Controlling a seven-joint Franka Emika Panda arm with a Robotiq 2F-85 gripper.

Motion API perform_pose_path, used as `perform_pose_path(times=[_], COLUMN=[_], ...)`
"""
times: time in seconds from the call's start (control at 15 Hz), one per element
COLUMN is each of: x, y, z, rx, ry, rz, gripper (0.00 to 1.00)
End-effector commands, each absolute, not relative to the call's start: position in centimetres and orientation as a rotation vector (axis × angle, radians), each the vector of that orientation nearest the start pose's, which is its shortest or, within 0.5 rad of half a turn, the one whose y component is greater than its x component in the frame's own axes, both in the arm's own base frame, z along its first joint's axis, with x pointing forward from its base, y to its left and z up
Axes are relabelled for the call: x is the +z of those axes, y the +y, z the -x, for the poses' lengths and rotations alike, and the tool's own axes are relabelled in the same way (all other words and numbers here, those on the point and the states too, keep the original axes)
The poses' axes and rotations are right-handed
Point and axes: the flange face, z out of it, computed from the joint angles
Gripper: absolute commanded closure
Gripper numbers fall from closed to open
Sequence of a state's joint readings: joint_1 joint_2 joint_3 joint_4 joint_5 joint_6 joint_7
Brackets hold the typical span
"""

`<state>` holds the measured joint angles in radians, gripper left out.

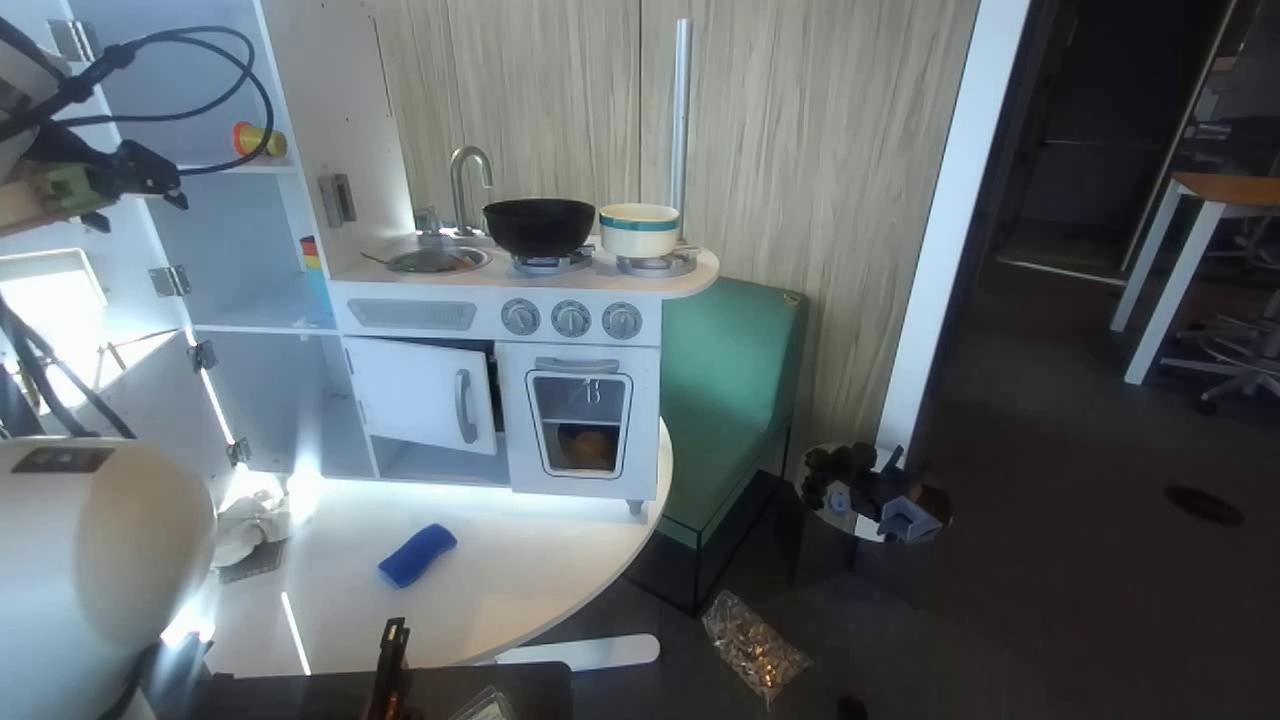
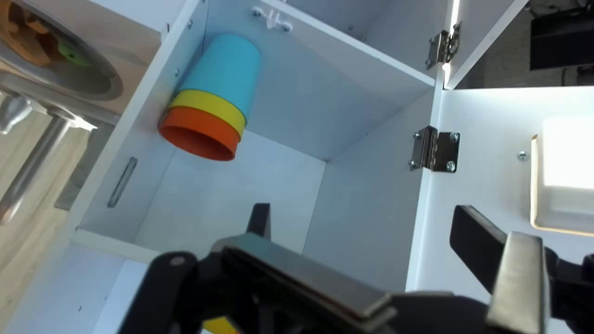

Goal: Close the bottom cabinet door on the right then move the yellow container to the bottom shelf.

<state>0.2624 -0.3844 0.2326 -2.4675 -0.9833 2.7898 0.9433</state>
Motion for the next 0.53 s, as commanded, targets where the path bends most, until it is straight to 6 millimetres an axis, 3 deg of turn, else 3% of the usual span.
perform_pose_path(times=[0.0, 0.27, 0.47], x=[52.5, 56.5, 58.0], y=[27.3, 29.0, 29.3], z=[-39.7, -40.2, -41.7], rx=[-1.646, -1.842, -1.948], ry=[-0.672, -0.718, -0.698], rz=[2.724, 2.588, 2.551], gripper=[0.00, 0.00, 0.00])
